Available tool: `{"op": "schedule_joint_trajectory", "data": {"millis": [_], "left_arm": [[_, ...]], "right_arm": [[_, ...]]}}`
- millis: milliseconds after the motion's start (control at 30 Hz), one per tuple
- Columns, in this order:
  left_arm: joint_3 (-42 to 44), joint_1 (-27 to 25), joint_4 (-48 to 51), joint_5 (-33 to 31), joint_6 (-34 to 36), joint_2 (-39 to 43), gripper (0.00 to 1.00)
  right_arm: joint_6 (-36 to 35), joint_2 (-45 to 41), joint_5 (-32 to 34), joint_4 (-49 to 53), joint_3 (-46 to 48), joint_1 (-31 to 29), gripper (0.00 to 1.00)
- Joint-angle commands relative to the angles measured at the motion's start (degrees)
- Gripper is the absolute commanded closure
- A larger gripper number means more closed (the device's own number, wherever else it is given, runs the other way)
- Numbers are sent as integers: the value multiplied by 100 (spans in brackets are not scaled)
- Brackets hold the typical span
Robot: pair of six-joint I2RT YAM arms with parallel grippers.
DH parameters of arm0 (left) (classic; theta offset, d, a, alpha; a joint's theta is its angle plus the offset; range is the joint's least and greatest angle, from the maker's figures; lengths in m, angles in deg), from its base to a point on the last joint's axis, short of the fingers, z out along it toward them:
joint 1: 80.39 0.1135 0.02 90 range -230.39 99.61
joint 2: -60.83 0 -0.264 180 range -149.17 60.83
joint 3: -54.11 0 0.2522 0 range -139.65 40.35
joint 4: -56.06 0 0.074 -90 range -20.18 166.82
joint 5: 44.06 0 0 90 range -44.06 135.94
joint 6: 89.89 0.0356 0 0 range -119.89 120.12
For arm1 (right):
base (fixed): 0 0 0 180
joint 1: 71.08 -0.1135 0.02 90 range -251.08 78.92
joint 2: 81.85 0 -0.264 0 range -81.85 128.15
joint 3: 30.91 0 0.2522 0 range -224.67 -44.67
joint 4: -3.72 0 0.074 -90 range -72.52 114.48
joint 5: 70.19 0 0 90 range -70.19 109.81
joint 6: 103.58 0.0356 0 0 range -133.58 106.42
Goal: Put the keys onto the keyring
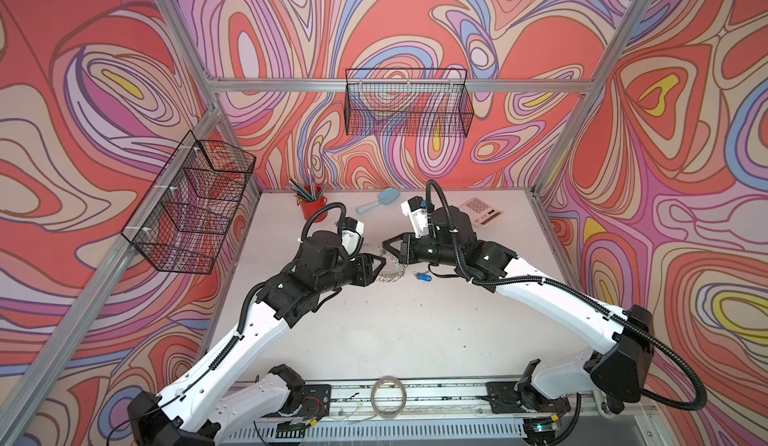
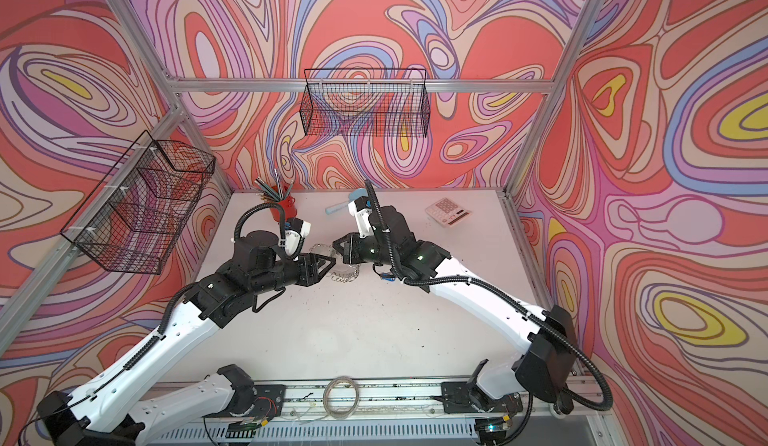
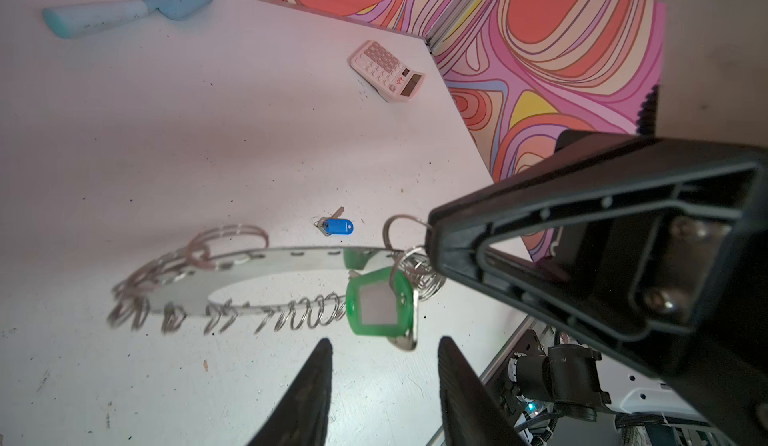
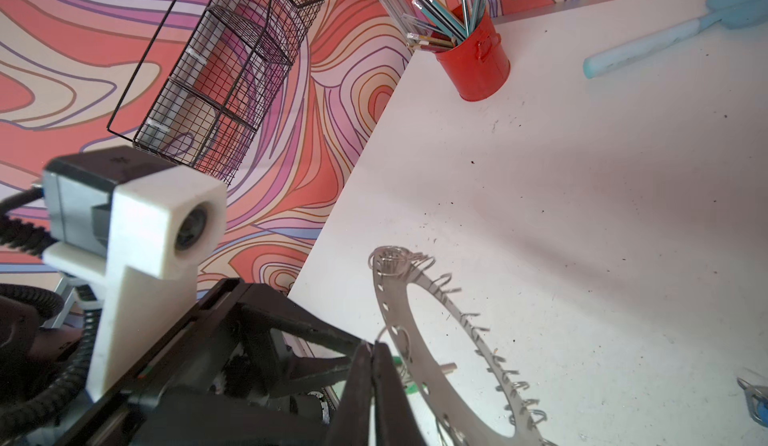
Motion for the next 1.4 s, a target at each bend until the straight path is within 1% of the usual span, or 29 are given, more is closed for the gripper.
{"op": "schedule_joint_trajectory", "data": {"millis": [0, 100, 333, 667, 800, 867, 967, 1000, 1033, 1100, 1167, 1267, 1367], "left_arm": [[-113, -32, -239, -14, 70, -48, 58], [-129, -31, -251, -62, 79, -86, 62], [-131, -31, -132, -112, 26, -147, 80], [57, -30, -296, -142, -64, 19, 93], [106, -30, -325, -143, -60, 74, 99], [116, -31, -308, -137, -23, 87, 97], [155, -26, -339, -176, 1, 132, 78], [168, -27, -367, -196, 5, 143, 69], [169, -27, -384, -227, 7, 146, 65], [160, -27, -376, -275, 26, 141, 62], [144, -27, -436, -259, 43, 141, 60], [92, -26, -462, -253, 65, 93, 62], [20, -31, -433, -289, 105, 28, 65]], "right_arm": [[82, -180, -64, -278, 25, 8, 100], [106, -175, -97, -333, 34, 10, 100], [138, -147, -144, -371, 1, 9, 100], [259, -96, -179, -594, 49, 8, 100], [324, -85, -179, -679, 87, 15, 100], [322, -81, -179, -670, 70, 12, 100], [326, -77, -221, -673, 51, 8, 100], [320, -76, -238, -676, 51, 9, 100], [328, -85, -255, -692, 57, 12, 100], [344, -101, -267, -709, 77, 10, 100], [337, -117, -249, -706, 93, 8, 100], [339, -129, -257, -717, 130, 12, 100], [341, -126, -299, -727, 130, 12, 100]]}}
